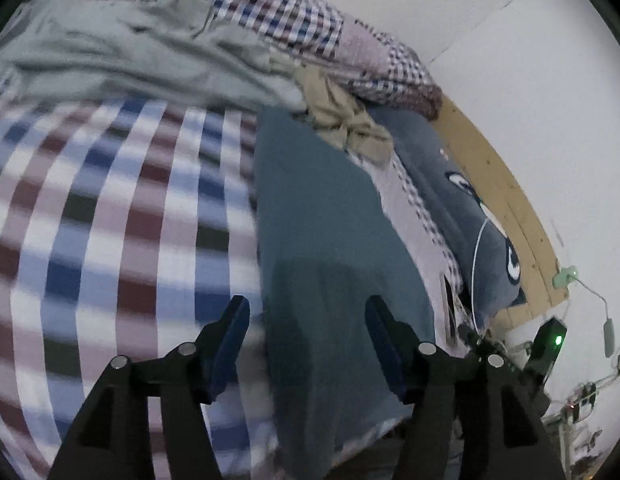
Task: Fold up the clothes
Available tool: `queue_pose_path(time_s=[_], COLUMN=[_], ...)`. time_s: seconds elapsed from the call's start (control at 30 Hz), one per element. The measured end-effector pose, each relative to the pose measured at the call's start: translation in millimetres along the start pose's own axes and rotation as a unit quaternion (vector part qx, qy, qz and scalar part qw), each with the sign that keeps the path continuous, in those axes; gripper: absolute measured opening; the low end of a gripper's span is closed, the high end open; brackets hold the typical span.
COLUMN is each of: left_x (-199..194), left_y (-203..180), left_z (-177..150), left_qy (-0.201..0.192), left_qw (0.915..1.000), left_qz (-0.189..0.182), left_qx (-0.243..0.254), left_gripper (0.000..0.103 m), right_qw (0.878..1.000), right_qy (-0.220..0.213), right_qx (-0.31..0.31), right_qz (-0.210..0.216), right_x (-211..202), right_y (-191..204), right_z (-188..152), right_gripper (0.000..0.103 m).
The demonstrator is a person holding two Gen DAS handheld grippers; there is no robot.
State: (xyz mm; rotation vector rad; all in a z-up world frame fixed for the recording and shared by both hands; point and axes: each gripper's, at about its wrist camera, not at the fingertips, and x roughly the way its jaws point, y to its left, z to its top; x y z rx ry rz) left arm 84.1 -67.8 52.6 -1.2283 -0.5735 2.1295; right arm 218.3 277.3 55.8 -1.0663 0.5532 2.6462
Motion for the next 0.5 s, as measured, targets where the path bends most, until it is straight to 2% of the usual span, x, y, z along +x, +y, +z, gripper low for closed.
queue_pose_path(time_s=[0.1, 0.23, 0.5], left_x=[10, 34, 85], left_y=[6, 15, 32], left_z=[24, 52, 106], left_qy=[-0.008, -0.011, -0.014], left_qw=[1.0000, 0.9999, 0.9998], left_qz=[-0.005, -0.004, 0.001], left_qx=[-0.003, 0.003, 0.017], left_gripper=[0.072, 0.076, 0.076], right_qw=[0.999, 0.996, 0.993], right_qy=[-0.002, 0.017, 0.052], right_qx=[-0.018, -0.033, -0.035], right_qz=[0.031, 0.085, 0.097], right_x=[34, 91, 184], right_y=[10, 18, 12], right_z=[46, 92, 125], right_gripper=[0.047, 0.047, 0.047])
